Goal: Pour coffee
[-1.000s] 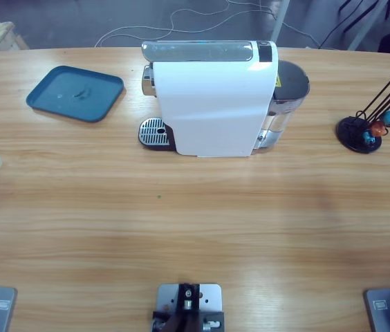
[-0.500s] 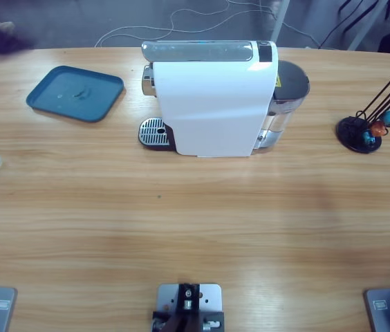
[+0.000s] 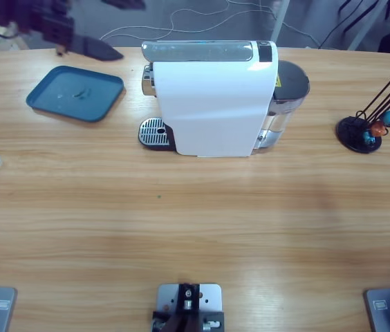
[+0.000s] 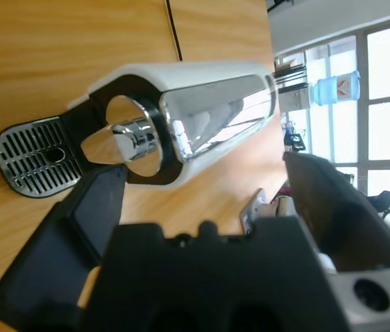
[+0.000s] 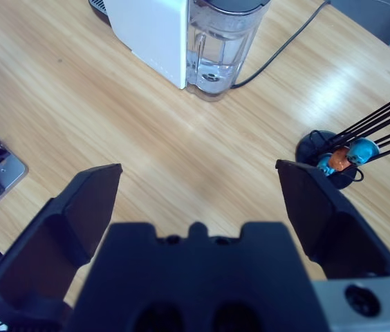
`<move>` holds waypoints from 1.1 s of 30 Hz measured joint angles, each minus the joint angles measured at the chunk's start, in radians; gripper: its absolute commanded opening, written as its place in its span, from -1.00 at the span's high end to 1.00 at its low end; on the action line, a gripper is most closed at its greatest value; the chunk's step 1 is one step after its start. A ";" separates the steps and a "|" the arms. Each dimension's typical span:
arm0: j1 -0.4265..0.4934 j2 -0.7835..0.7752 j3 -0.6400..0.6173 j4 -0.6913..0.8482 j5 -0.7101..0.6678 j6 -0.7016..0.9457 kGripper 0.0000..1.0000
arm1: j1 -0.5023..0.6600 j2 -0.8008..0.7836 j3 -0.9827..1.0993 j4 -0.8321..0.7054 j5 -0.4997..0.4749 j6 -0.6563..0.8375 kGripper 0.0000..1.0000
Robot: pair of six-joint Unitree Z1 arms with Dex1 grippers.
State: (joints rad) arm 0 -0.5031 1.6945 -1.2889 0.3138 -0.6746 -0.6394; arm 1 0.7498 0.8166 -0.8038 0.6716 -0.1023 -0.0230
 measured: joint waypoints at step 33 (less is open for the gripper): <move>-0.009 0.077 -0.003 -0.114 0.003 0.002 1.00 | 0.000 0.000 0.000 0.000 0.000 0.000 -1.00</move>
State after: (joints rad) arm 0 -0.5123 1.7710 -1.2921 0.2001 -0.6720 -0.6375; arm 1 0.7498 0.8166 -0.8038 0.6716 -0.1023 -0.0230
